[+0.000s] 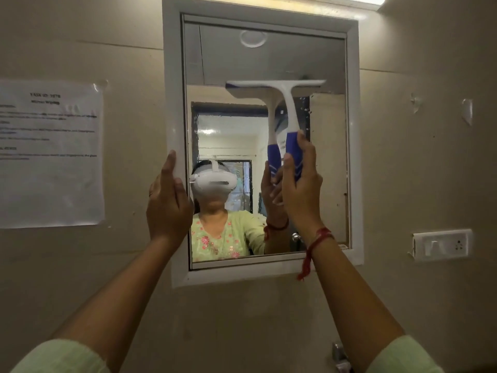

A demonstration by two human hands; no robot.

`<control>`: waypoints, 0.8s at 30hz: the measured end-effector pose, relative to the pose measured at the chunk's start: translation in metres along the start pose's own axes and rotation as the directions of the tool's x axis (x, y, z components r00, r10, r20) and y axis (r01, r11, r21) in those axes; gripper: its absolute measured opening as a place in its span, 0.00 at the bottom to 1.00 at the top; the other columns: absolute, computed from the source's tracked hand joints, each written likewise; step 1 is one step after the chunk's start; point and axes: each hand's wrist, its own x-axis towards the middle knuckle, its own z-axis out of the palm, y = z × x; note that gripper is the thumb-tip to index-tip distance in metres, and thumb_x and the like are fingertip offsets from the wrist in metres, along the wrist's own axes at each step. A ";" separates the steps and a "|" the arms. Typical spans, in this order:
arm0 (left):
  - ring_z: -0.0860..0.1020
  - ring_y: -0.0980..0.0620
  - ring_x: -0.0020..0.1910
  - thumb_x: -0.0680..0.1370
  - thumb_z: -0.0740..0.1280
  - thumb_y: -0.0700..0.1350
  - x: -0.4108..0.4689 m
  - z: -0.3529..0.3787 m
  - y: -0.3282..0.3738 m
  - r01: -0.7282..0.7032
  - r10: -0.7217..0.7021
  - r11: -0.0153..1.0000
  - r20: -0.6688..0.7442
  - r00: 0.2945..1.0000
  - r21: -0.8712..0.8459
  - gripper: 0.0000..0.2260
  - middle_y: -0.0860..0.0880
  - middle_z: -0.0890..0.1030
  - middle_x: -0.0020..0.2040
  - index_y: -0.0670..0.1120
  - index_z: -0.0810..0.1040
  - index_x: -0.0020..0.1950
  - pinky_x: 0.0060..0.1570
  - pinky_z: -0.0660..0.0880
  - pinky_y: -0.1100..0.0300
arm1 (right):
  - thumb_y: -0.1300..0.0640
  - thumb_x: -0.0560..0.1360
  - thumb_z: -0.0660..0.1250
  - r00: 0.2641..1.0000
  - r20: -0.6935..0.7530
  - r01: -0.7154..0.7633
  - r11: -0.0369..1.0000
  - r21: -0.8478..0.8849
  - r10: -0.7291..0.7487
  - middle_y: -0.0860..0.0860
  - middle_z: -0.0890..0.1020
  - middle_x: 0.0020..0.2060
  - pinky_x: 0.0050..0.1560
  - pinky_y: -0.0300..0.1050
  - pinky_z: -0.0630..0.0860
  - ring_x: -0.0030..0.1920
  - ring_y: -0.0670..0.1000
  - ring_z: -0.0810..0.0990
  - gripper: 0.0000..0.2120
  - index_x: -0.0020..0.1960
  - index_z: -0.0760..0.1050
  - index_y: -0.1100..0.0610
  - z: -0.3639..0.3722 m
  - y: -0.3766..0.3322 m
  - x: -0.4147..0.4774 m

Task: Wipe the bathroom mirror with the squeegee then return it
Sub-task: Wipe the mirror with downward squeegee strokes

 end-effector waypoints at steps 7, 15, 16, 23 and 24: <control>0.68 0.43 0.66 0.81 0.51 0.45 -0.001 0.000 0.000 0.006 -0.006 1.000 0.010 1.000 -0.007 0.21 0.46 0.70 0.69 0.52 0.58 0.74 0.53 0.65 0.56 | 0.49 0.79 0.55 0.998 0.049 -0.040 0.998 0.038 0.038 0.60 0.80 0.46 0.38 0.58 0.80 0.38 0.56 0.80 0.19 0.70 0.58 0.42 -0.016 0.007 -0.055; 0.69 0.42 0.64 0.82 0.52 0.44 -0.001 -0.001 0.000 0.019 -0.020 1.000 0.019 1.000 0.022 0.20 0.45 0.70 0.69 0.53 0.57 0.74 0.49 0.68 0.53 | 0.46 0.79 0.54 0.998 0.040 -0.056 0.998 0.001 0.056 0.61 0.80 0.47 0.39 0.53 0.81 0.40 0.55 0.81 0.19 0.68 0.58 0.40 -0.021 0.007 -0.050; 0.69 0.42 0.64 0.82 0.52 0.44 -0.001 -0.001 0.000 0.024 -0.025 0.999 0.018 1.000 0.022 0.20 0.45 0.71 0.69 0.53 0.57 0.74 0.49 0.68 0.53 | 0.46 0.79 0.54 0.998 0.047 -0.050 0.999 0.007 0.049 0.61 0.80 0.46 0.39 0.51 0.82 0.39 0.54 0.81 0.19 0.69 0.59 0.42 -0.023 0.012 -0.065; 0.69 0.42 0.63 0.82 0.52 0.45 0.000 -0.001 -0.002 0.016 -0.016 1.000 0.011 1.000 0.016 0.20 0.44 0.71 0.68 0.54 0.57 0.74 0.50 0.68 0.53 | 0.44 0.79 0.54 0.999 0.034 -0.025 1.000 0.010 0.024 0.53 0.80 0.41 0.35 0.42 0.81 0.36 0.47 0.80 0.19 0.69 0.59 0.42 -0.025 0.011 -0.069; 0.69 0.42 0.63 0.82 0.52 0.45 0.000 -0.001 -0.002 0.023 -0.023 1.000 0.011 1.000 0.015 0.20 0.45 0.71 0.68 0.54 0.57 0.74 0.51 0.69 0.51 | 0.45 0.79 0.54 1.000 0.015 -0.014 1.000 0.005 0.014 0.51 0.80 0.39 0.34 0.40 0.80 0.35 0.46 0.80 0.19 0.69 0.60 0.42 -0.024 0.009 -0.059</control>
